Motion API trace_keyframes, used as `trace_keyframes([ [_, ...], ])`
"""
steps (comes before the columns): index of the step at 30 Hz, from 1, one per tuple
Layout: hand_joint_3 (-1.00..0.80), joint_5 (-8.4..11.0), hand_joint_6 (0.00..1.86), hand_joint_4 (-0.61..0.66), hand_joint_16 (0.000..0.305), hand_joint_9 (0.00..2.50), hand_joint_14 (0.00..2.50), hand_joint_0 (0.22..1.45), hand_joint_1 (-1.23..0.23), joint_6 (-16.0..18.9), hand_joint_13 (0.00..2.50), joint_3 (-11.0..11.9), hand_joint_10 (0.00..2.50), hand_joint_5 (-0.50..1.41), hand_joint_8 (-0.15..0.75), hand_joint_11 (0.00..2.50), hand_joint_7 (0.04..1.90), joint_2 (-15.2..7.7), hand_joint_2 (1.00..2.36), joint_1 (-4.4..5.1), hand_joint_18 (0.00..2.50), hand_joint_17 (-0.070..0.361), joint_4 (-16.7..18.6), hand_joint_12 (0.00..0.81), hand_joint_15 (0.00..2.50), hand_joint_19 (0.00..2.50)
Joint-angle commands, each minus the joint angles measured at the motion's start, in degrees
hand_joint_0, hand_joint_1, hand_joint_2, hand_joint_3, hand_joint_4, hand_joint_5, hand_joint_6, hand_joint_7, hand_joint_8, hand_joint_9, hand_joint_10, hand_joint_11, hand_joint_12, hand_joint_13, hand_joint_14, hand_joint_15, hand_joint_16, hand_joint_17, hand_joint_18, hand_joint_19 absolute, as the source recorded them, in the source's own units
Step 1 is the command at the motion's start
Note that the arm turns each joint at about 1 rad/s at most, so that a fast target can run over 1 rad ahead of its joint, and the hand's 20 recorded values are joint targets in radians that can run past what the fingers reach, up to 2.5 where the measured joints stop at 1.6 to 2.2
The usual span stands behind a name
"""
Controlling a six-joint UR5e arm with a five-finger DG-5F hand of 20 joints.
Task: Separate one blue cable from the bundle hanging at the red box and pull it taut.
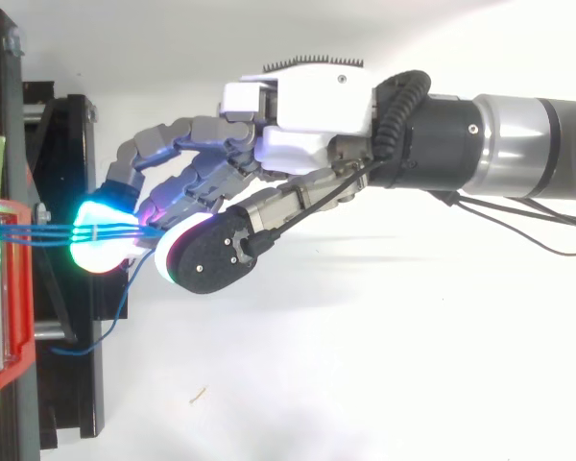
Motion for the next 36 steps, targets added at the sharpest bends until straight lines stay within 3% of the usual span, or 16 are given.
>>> trace_keyframes([
  [1, -0.39, -0.42, 0.5, 0.2, 0.048, 0.62, 0.01, 0.58, -0.68, 0.12, 0.68, 0.23, 0.01, -0.18, 0.291, 0.37, 0.94, 0.0, 1.01, -0.08, 0.73, 0.108, -0.09, 0.354, 0.27, 0.39],
  [6, -0.35, -1.83, 0.5, 0.2, 0.047, 0.63, 0.01, 0.6, -0.68, 0.21, 0.69, 0.49, 0.01, -0.17, 0.29, 0.38, 0.97, 0.0, 1.01, -0.25, 0.73, 0.106, -1.41, 0.349, 0.28, 0.41],
  [16, -0.34, -2.53, 0.5, 0.22, 0.047, 0.66, 0.01, 0.62, -0.67, 0.65, 0.73, 0.58, 0.02, -0.16, 0.295, 0.41, 1.06, 0.0, 1.01, -0.69, 0.78, 0.106, -1.93, 0.347, 0.3, 0.44],
  [18, -0.38, -3.58, 0.5, 0.23, 0.047, 0.66, 0.01, 0.6, -0.65, 0.65, 0.74, 0.49, 0.02, -0.16, 0.3, 0.42, 1.08, 0.0, 1.01, -0.96, 0.8, 0.106, -1.93, 0.35, 0.31, 0.44],
  [36, -0.46, -3.76, 0.5, 0.23, 0.048, 0.7, 0.01, 0.57, -0.6, 0.21, 0.78, 0.58, 0.02, -0.15, 0.311, 0.45, 1.08, 0.0, 1.0, -1.92, 0.83, 0.108, -1.32, 0.355, 0.34, 0.45],
])
